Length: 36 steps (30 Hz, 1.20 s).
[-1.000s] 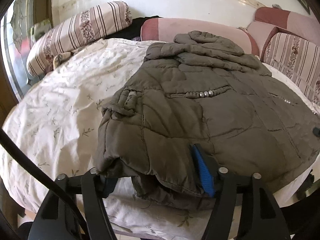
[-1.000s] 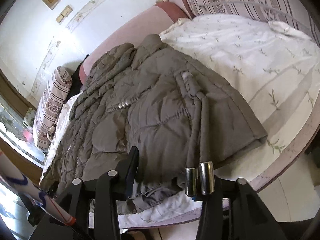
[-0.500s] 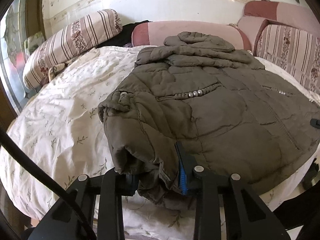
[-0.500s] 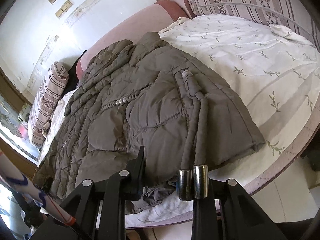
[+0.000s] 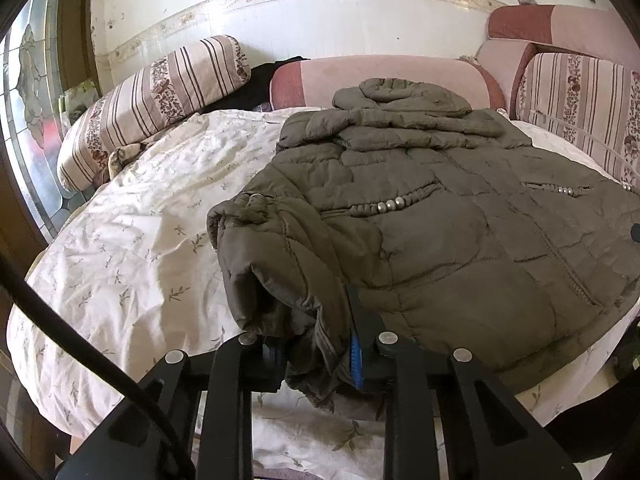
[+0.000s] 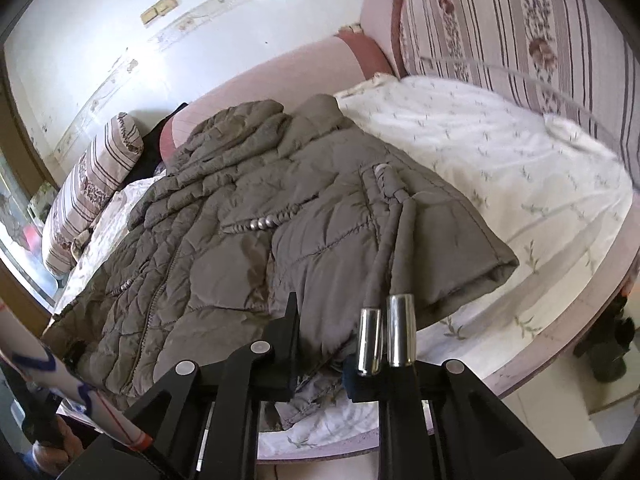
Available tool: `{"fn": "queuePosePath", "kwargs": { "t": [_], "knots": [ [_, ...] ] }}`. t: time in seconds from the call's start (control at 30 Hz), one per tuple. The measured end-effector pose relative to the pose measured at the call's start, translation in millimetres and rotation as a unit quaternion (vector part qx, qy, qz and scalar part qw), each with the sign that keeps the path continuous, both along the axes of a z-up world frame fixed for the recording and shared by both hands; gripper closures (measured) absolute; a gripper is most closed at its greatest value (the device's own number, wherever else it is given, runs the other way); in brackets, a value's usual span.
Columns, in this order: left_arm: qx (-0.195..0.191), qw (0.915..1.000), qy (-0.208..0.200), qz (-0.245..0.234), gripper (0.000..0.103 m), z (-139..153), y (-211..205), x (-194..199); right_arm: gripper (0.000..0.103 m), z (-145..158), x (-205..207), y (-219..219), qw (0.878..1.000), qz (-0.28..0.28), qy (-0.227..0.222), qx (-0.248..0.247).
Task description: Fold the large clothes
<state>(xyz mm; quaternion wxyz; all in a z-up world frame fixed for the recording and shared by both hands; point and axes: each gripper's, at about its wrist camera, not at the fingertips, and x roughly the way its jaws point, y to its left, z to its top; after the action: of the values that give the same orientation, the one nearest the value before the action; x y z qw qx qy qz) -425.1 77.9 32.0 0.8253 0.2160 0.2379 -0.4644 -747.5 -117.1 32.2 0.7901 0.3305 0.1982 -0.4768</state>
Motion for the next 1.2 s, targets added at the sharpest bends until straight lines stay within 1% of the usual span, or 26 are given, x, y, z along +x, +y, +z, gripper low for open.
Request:
{"fn": "queuePosePath", "kwargs": {
  "t": [0.23, 0.4, 0.5, 0.6, 0.7, 0.83, 0.93, 1.07, 1.2],
  "knots": [
    [-0.006, 0.9999, -0.014, 0.001, 0.081, 11.2, 5.8, -6.5, 0.087, 19.9, -6.0, 6.5, 1.000, -0.002, -0.020, -0.012],
    [-0.013, 0.9995, -0.027, 0.004, 0.081, 30.1, 4.1, -8.6, 0.087, 34.7, -9.5, 4.5, 0.999, -0.005, -0.036, -0.012],
    [-0.019, 0.9996, -0.014, 0.016, 0.081, 48.4, -2.3, -4.7, 0.087, 47.2, -9.6, -1.2, 0.999, -0.005, -0.043, -0.013],
    [-0.043, 0.9989, -0.003, 0.018, 0.081, 69.2, -8.7, -3.4, 0.087, 60.3, -7.5, -5.4, 0.999, -0.006, -0.048, -0.015],
    [-0.050, 0.9986, -0.003, 0.015, 0.081, 82.0, -14.6, -1.5, 0.087, 71.1, -1.7, -8.2, 0.999, -0.002, -0.042, -0.023],
    [-0.065, 0.9975, 0.023, 0.018, 0.081, 96.4, -19.4, 9.9, 0.087, 84.8, 3.6, -12.9, 0.998, -0.002, -0.051, -0.027],
    [-0.070, 0.9971, 0.021, 0.021, 0.081, 104.8, -24.9, 15.2, 0.087, 98.1, 5.7, -17.0, 0.998, -0.002, -0.062, -0.032],
    [-0.079, 0.9961, 0.030, 0.023, 0.081, 118.4, -29.3, 22.2, 0.087, 114.1, 8.8, -23.5, 0.996, -0.001, -0.078, -0.034],
    [-0.082, 0.9960, 0.027, 0.024, 0.081, 130.1, -34.9, 26.0, 0.087, 127.2, 12.4, -29.3, 0.995, 0.002, -0.088, -0.037]
  ]
}}
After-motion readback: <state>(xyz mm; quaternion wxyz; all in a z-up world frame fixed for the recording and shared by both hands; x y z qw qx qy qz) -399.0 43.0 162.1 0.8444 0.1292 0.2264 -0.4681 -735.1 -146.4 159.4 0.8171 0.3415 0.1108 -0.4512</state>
